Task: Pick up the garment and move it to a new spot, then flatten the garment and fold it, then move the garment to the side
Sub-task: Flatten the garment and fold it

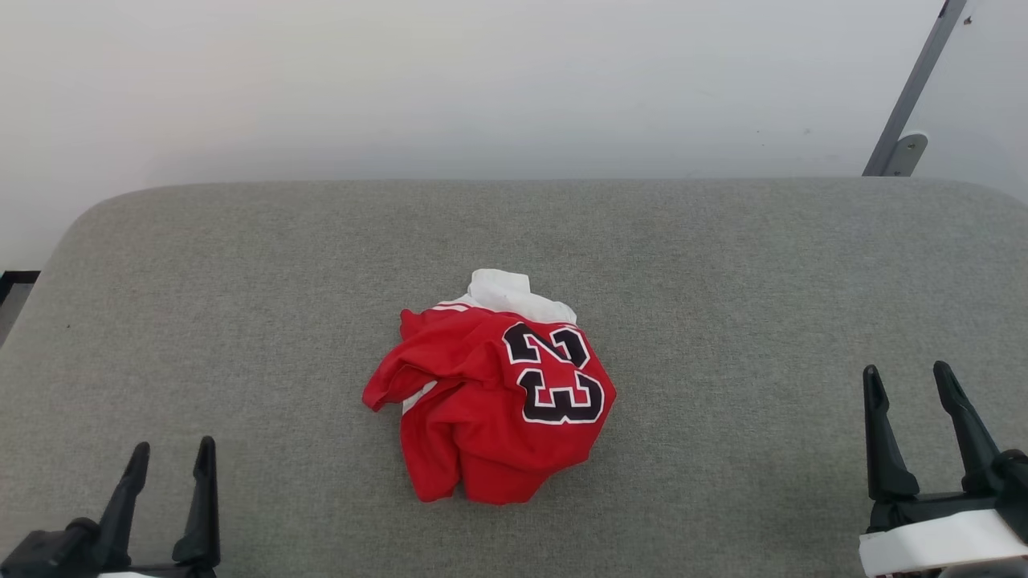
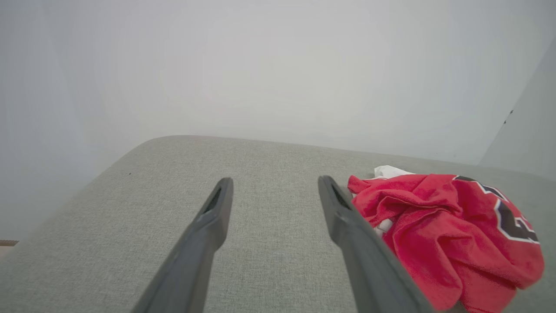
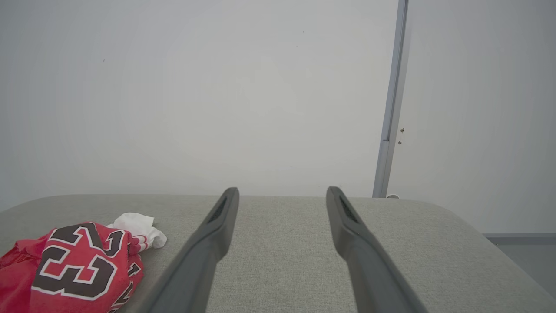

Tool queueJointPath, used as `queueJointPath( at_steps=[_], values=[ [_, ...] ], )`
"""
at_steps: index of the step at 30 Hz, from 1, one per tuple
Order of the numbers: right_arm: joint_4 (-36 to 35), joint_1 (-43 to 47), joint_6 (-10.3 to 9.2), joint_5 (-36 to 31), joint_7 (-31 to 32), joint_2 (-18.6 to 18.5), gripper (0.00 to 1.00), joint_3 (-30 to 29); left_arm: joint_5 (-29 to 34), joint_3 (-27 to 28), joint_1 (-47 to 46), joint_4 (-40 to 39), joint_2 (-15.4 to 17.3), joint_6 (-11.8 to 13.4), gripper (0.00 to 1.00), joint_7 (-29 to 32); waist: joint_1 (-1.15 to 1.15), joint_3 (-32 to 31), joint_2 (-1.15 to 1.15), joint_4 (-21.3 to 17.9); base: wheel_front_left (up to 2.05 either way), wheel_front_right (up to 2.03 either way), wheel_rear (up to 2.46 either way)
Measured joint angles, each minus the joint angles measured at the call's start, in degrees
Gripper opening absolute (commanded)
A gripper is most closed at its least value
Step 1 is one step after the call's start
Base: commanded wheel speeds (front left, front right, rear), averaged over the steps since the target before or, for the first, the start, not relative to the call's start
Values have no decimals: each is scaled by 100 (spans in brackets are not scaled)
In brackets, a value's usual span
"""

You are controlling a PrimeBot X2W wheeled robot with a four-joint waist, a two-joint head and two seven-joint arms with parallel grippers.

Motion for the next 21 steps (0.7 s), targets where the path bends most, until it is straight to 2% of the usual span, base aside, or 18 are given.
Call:
queueJointPath(
  at_steps=[4,9,15,21],
  values=[
    [2,0,0,0,0,3,100,29,-40,-140,13,47,71,0,100,0,0,2,0,-13,0,0,0],
    [4,-3,0,0,0,0,100,81,-192,-456,-132,203,333,0,100,0,0,23,0,-42,0,0,0],
    [-11,-71,0,-10,0,0,100,202,-584,-1081,-758,453,905,0,100,101,0,82,0,-176,0,0,0],
    [-79,-207,0,-21,0,51,100,433,-1004,-1790,-1806,514,1457,0,100,630,0,236,0,-417,0,0,0]
  ],
)
